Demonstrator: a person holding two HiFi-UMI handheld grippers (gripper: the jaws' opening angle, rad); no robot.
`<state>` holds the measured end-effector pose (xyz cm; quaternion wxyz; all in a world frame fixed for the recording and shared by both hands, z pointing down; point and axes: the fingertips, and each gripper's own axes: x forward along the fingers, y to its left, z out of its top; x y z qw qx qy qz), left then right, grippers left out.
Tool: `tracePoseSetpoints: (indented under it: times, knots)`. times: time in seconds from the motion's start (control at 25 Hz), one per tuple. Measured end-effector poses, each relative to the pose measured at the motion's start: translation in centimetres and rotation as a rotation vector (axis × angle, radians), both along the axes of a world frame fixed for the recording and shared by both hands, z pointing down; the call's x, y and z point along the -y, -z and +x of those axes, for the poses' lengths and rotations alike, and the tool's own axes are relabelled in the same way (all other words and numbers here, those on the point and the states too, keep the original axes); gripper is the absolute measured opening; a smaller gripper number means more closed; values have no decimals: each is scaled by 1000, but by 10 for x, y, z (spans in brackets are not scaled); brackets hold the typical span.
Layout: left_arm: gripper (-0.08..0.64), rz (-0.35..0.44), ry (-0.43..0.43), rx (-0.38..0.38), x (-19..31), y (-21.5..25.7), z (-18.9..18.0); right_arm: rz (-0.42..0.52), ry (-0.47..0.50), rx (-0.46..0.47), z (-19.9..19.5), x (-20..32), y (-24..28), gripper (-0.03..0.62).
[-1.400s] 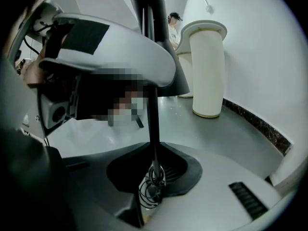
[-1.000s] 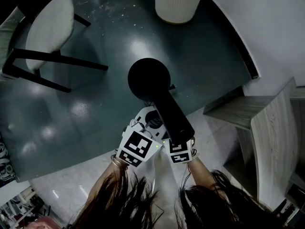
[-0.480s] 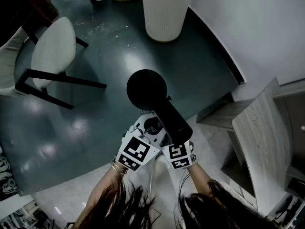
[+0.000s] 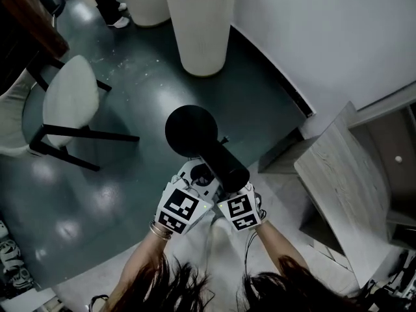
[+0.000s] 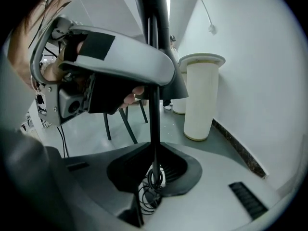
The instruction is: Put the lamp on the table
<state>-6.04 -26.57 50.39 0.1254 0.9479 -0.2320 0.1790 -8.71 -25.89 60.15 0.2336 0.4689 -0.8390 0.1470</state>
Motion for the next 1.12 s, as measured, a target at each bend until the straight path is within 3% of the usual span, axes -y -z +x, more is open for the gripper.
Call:
tracePoseSetpoints:
  times: [1.12]
  knots:
    - [57,80,-211,-101,-4,129,46,64,-105,-29,48,2,125,57]
